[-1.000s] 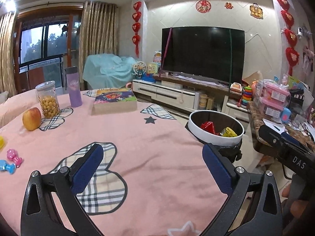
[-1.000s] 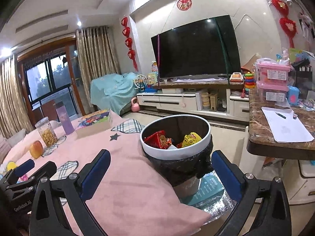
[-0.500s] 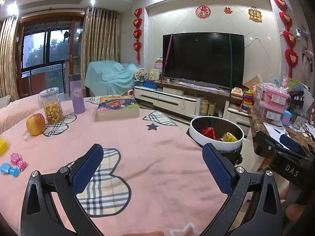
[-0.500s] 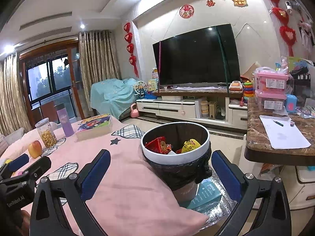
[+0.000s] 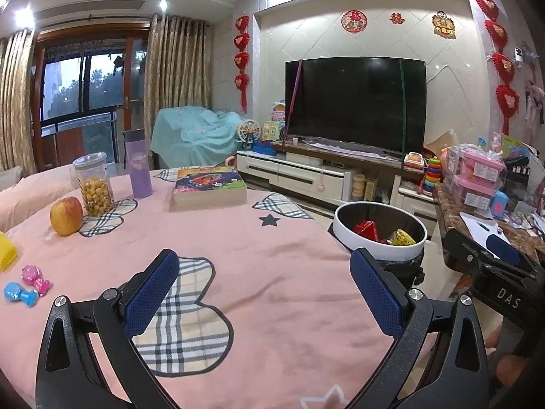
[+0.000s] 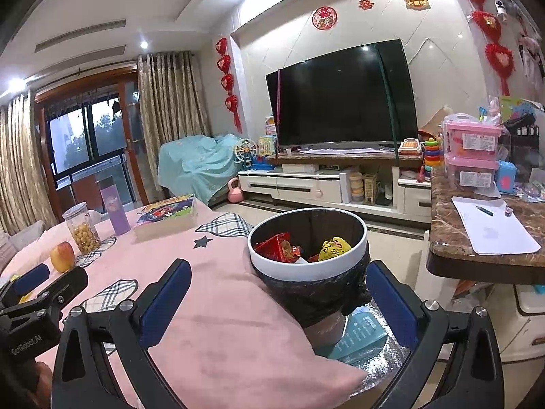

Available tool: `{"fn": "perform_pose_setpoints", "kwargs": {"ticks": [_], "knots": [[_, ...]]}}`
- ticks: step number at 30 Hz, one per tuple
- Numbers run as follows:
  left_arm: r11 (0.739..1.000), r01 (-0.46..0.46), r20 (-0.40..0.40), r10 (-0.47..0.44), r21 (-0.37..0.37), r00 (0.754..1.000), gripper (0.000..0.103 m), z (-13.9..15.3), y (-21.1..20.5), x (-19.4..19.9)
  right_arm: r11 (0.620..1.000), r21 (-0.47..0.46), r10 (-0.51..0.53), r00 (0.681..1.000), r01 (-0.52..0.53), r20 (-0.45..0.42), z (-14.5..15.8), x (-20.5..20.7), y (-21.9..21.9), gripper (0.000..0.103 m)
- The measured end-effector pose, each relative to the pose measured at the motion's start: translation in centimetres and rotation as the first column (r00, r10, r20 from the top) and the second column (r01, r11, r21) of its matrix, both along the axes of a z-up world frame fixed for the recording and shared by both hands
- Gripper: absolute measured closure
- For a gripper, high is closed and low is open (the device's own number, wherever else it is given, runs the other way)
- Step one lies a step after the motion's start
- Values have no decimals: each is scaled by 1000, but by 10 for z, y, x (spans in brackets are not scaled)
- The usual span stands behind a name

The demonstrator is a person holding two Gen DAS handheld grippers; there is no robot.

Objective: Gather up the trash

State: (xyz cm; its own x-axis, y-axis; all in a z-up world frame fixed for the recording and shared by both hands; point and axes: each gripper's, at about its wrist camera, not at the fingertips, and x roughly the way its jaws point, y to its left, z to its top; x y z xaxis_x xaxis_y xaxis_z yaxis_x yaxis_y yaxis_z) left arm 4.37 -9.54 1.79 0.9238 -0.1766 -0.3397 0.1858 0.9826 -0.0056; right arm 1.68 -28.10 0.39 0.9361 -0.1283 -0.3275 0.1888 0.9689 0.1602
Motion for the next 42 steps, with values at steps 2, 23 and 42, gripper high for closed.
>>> {"fn": "perform_pose_setpoints", "kwargs": {"ticks": [2,23,42], "knots": [[1000,-2,0,2,0,1000,0,0,0,0,1000,-1,2,1000,-2,2,0,0,1,0],[1000,8,-4,-8,1,1000,0,-2,0,1,1000,4,12,1000,-12,-2,0,1,2,0],[1000,10,-8,-10,0,1000,0,-3,0,1,1000,5,24,1000,-24,-3,-1,-3,8,0]]}}
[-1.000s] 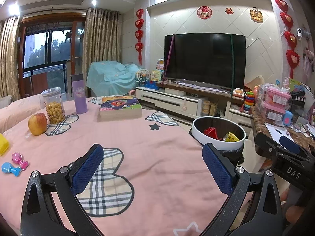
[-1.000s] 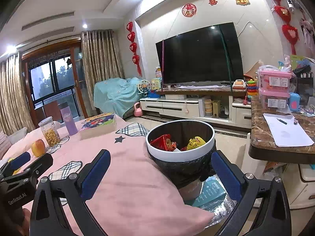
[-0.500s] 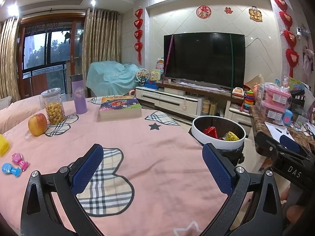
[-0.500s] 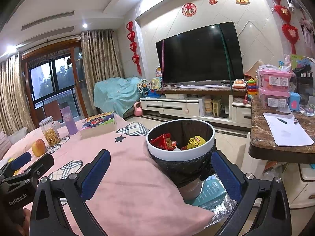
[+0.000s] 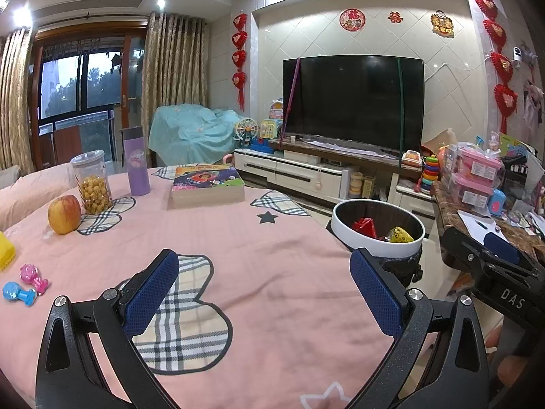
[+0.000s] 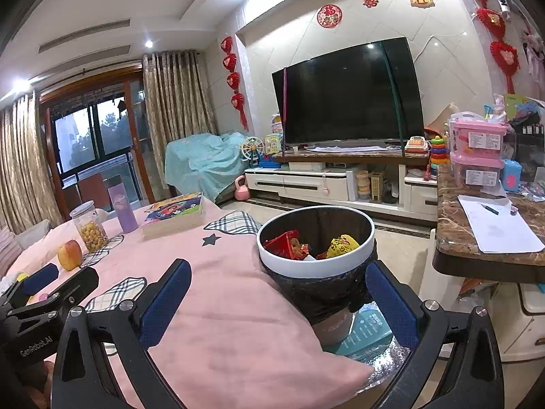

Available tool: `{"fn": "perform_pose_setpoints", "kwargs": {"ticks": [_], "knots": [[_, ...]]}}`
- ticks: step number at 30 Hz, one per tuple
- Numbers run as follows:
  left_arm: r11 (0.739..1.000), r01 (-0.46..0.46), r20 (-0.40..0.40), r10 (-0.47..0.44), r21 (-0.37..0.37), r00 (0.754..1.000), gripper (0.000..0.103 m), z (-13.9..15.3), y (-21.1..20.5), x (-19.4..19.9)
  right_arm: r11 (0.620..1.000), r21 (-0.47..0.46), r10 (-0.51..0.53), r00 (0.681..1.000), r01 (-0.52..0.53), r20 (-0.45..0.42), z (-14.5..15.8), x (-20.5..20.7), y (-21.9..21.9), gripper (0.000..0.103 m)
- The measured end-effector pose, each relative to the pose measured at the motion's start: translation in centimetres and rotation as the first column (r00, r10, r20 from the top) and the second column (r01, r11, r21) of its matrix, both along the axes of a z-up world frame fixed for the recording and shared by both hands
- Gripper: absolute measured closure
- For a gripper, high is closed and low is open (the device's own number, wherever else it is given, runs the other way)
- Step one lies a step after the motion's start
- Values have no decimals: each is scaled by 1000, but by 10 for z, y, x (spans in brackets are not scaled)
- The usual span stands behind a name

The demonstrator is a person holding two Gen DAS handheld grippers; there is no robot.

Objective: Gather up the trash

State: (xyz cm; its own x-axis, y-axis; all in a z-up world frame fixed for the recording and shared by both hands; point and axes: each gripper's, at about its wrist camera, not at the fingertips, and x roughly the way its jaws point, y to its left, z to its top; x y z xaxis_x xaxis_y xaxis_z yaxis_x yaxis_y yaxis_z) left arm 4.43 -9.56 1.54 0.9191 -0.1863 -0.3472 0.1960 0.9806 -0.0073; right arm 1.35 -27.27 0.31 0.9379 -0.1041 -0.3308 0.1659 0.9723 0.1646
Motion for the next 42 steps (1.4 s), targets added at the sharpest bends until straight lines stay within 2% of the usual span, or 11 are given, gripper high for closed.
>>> {"fn": "perform_pose_setpoints", "kwargs": {"ticks": [42], "knots": [[1000,6,-30,-6,2,1000,0,-9,4,10,999,30,28,999,-27,-39,-5,13,0,0]]}}
